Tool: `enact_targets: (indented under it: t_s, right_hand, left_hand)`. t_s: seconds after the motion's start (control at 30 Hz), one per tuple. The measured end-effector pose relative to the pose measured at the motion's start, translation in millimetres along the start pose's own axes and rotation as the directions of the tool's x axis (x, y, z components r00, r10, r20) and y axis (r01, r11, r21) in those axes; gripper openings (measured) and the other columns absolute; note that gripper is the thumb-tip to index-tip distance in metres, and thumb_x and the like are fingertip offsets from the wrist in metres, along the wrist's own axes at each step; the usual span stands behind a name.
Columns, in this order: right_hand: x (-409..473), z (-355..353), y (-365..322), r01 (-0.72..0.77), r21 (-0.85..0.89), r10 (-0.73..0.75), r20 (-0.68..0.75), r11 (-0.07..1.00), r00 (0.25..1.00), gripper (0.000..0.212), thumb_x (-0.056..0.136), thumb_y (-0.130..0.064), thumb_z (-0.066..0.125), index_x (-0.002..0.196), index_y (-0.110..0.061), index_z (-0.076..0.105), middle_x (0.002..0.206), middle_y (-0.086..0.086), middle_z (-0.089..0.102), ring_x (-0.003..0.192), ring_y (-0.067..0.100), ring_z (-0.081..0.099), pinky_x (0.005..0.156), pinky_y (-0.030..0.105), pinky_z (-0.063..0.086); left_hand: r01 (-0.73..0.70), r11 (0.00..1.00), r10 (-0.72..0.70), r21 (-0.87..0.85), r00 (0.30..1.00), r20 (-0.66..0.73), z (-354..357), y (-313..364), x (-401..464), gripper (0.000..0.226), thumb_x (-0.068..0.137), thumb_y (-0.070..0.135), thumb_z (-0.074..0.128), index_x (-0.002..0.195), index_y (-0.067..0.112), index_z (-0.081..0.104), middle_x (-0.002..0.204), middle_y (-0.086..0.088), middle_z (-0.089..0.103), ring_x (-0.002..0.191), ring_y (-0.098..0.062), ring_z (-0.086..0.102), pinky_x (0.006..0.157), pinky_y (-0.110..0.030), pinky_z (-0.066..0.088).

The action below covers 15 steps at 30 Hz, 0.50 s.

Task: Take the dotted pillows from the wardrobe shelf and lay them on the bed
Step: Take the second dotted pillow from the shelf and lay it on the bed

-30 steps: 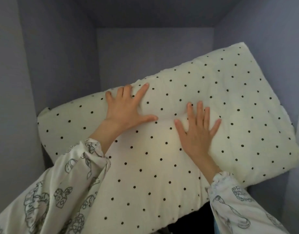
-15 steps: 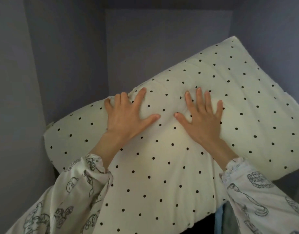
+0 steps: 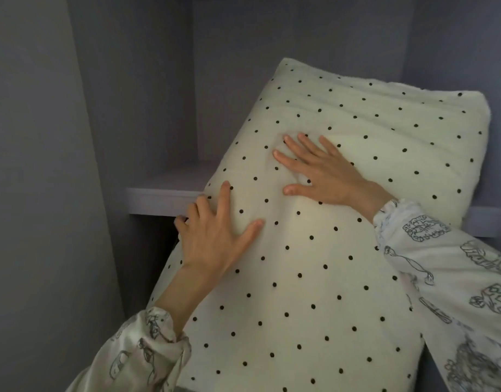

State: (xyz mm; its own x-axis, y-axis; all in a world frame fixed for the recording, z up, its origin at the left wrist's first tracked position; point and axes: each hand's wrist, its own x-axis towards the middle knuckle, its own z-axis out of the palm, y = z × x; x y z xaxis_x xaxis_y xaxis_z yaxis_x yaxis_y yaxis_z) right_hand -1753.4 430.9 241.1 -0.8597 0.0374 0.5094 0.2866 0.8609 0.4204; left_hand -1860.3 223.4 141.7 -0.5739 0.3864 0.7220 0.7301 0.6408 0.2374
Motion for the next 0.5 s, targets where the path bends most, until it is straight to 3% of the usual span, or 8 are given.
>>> enact_targets:
  t_s: [0.13,0.2,0.33,0.5]
  right_hand:
    - [-7.6,-1.2,3.5,0.002,0.05,0.0,-0.046,0.999,0.999,0.061,0.092,-0.052,0.029,0.139,-0.043,-0.008,0.152,-0.011,-0.012,0.142,0.015,-0.01,0.116,0.042,-0.004]
    - [-15.0,-0.2,-0.2,-0.029,0.058,0.036,-0.127,0.998,0.991,0.054,0.096,-0.042,0.031,0.144,-0.036,0.006,0.153,-0.01,-0.001,0.143,0.015,0.001,0.116,0.041,0.001]
    - [-43.4,7.9,-18.0,-0.198,0.08,0.213,-0.288,0.977,0.934,0.045,0.097,-0.032,0.027,0.14,-0.022,0.037,0.15,0.0,0.032,0.139,0.021,0.026,0.113,0.048,0.009]
    - [-104.2,31.1,-37.4,-0.441,0.127,0.457,-0.337,0.889,0.823,0.048,0.096,-0.039,0.028,0.141,-0.024,0.033,0.152,0.004,0.025,0.142,0.023,0.017,0.114,0.05,0.004]
  left_hand:
    - [-0.216,0.976,0.215,-0.031,0.976,-0.031,0.2,20.5,22.5,0.077,0.08,0.07,0.025,0.144,0.032,0.006,0.151,-0.012,0.013,0.136,-0.037,0.016,0.102,-0.065,0.024]
    - [-0.23,0.971,0.23,-0.065,0.973,-0.003,4.1,28.9,35.1,0.075,0.081,0.069,0.03,0.142,0.039,-0.002,0.155,-0.005,0.0,0.139,-0.035,0.007,0.102,-0.066,0.023]
    - [-0.188,0.98,0.187,-0.067,0.982,-0.011,15.4,26.6,41.7,0.078,0.077,0.07,0.036,0.14,0.043,-0.001,0.155,-0.002,0.0,0.137,-0.037,0.013,0.096,-0.065,0.031]
    - [-0.191,0.98,0.188,-0.062,0.981,-0.049,23.5,22.1,36.3,0.08,0.077,0.07,0.04,0.141,0.043,0.0,0.155,-0.004,0.001,0.135,-0.039,0.016,0.092,-0.066,0.033]
